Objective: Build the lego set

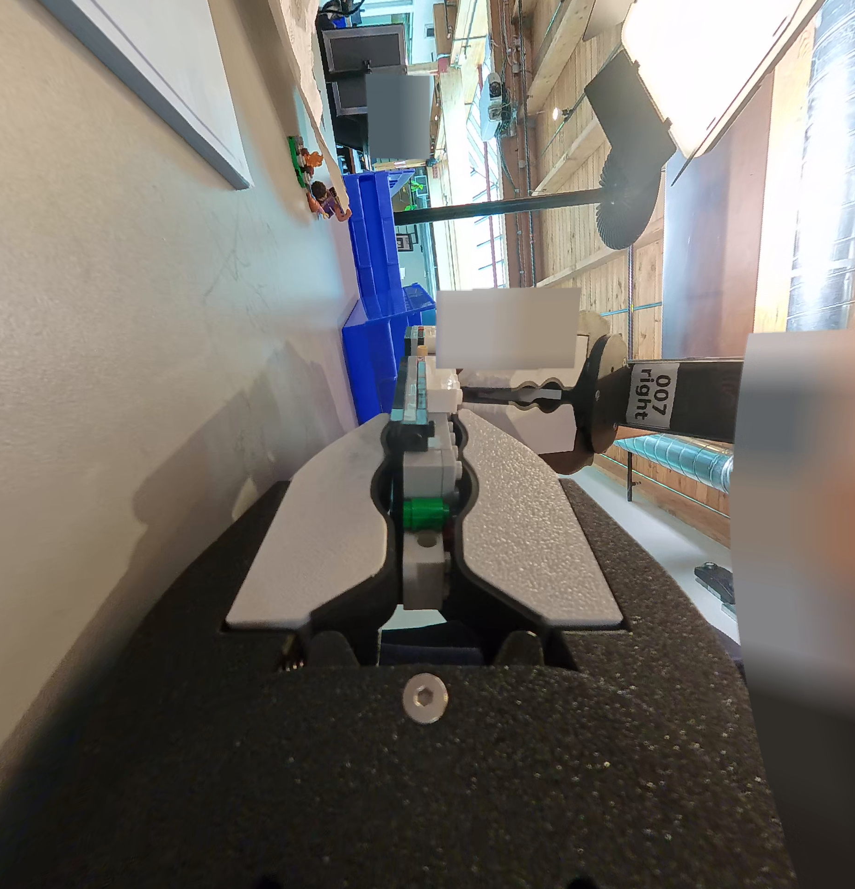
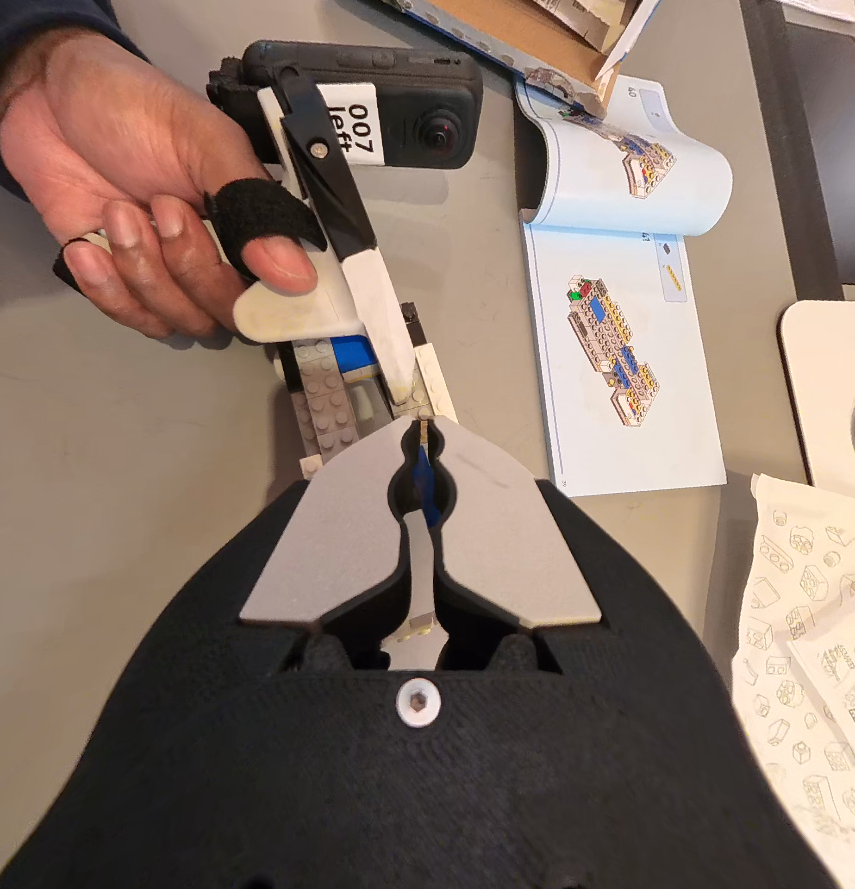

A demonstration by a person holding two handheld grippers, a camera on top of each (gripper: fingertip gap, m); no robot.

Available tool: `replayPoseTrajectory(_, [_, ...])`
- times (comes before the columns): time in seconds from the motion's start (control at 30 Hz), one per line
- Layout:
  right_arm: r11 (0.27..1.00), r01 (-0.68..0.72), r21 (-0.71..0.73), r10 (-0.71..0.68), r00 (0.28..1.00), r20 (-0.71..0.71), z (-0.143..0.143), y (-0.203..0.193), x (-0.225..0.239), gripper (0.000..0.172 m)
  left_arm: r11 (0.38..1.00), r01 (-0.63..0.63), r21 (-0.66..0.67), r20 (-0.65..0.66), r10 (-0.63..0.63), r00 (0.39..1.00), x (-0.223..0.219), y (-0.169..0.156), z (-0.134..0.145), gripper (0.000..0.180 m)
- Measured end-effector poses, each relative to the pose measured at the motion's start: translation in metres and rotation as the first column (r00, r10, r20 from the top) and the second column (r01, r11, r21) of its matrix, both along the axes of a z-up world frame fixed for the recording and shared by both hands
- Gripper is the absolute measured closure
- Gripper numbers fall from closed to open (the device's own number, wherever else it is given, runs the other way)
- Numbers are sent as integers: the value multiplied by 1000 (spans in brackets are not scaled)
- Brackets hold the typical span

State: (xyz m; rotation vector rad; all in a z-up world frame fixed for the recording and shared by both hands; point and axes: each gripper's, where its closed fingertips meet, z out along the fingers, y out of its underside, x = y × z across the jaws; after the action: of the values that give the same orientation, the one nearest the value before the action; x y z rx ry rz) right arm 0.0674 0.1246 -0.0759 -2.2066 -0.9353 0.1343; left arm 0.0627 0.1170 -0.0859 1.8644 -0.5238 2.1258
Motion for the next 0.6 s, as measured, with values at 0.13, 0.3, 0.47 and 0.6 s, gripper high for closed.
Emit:
replayPoseTrajectory(0.13, [1000, -17, 7, 17, 1000, 18, 0, 1, 1, 169, 1000, -2, -3, 2, 2, 1000, 0, 1, 0, 161])
replayPoseTrajectory(0.3, [1000, -15, 22, 14, 999, 29, 2, 2, 4, 166, 1000, 0, -4, 5, 0, 1000, 0, 0, 1, 161])
replayPoseTrajectory(0.47, [1000, -12, 26, 11, 999, 33, 3, 2, 5, 166, 1000, 4, -1, 6, -4, 1000, 0, -1, 1, 161])
replayPoseTrajectory(0.6, [1000, -9, 22, 8, 999, 32, 7, 2, 8, 164, 1000, 6, 0, 8, -6, 1000, 0, -1, 1, 161])
